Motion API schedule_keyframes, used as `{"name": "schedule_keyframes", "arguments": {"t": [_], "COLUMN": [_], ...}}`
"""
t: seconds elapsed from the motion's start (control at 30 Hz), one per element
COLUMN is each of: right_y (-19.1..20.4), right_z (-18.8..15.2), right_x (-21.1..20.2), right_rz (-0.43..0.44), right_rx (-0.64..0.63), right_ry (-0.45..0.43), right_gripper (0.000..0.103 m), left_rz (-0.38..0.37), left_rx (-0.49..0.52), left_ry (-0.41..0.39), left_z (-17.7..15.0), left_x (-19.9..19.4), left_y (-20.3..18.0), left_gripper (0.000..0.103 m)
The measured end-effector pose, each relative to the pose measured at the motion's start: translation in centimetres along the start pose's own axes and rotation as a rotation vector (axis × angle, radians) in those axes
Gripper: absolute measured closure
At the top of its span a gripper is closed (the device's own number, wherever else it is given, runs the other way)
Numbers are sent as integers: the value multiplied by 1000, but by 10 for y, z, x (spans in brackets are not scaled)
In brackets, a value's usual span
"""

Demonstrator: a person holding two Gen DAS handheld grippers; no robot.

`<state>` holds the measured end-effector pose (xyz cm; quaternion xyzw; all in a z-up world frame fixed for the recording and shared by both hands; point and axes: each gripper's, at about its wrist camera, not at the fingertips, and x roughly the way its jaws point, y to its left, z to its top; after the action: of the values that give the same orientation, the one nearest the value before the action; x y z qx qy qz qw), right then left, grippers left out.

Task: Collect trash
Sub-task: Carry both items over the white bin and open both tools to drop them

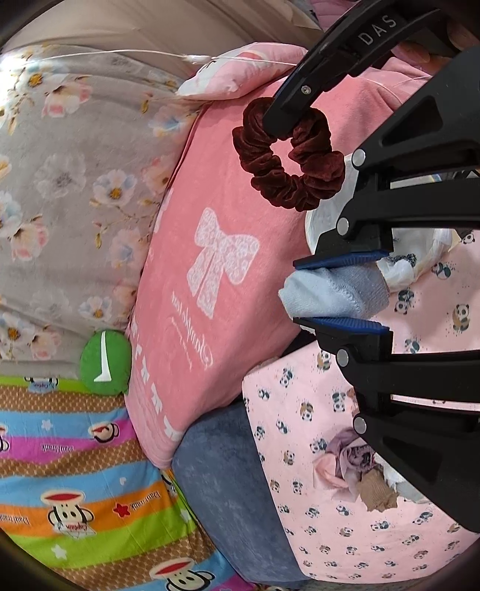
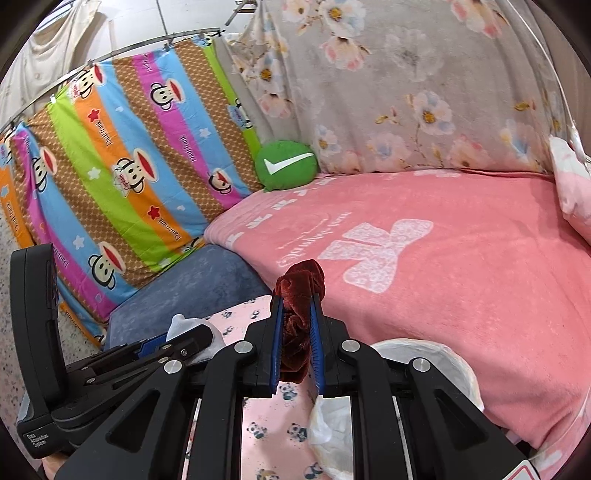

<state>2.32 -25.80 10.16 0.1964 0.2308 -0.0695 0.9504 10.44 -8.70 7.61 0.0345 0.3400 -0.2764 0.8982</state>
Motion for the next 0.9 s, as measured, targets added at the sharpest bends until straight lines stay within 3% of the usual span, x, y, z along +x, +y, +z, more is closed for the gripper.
{"name": "schedule_keyframes", "arguments": {"t": [0.9], "right_y": [-79], "right_z": [-35], "right_x": [-2], "right_rz": [-98], "right_rx": [90], "right_ry": [67], "right_gripper": [88], "left_rz": [-63], "left_rx": [90], "left_ry": [120], "left_z": [-22], "left_x": [44], "left_y": [-68], "left_gripper": [78]}}
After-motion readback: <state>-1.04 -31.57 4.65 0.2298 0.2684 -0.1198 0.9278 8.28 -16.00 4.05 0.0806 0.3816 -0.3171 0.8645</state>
